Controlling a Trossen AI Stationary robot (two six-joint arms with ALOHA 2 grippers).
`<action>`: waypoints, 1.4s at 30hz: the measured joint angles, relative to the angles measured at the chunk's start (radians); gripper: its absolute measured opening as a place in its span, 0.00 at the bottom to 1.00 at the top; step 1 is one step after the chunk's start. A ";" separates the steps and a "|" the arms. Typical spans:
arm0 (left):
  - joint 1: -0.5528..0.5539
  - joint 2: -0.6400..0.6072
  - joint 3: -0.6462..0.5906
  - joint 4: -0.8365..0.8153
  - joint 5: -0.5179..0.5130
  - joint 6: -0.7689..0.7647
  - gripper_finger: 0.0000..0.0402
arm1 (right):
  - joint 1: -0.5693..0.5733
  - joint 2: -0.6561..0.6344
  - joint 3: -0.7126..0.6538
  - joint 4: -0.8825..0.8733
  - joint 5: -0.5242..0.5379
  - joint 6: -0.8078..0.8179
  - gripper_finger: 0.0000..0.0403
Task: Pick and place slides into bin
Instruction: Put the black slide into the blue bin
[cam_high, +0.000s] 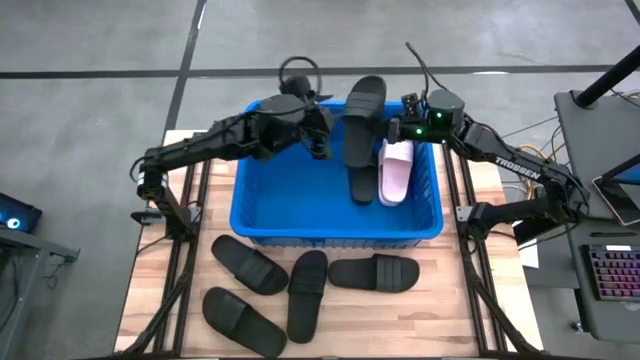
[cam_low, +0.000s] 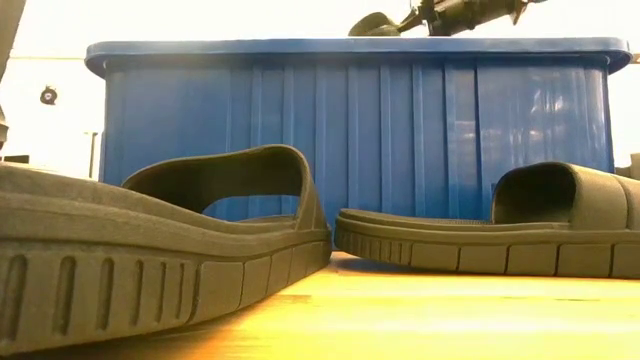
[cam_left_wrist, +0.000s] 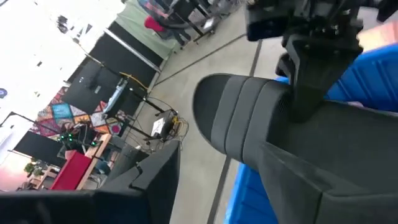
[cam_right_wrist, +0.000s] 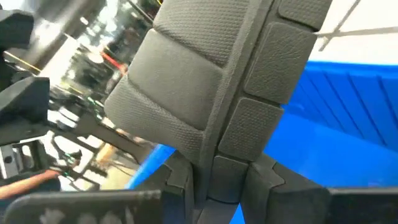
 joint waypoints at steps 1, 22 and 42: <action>0.000 -0.013 0.000 0.004 0.000 0.000 0.49 | 0.000 -0.001 -0.004 0.027 -0.002 0.011 0.18; 0.007 -0.076 -0.099 -0.014 0.241 -0.050 0.50 | -0.017 -0.007 -0.337 0.787 -0.201 0.417 0.18; 0.087 -0.062 -0.233 0.201 0.326 -0.418 0.50 | -0.012 -0.010 -0.328 0.787 -0.202 0.355 0.18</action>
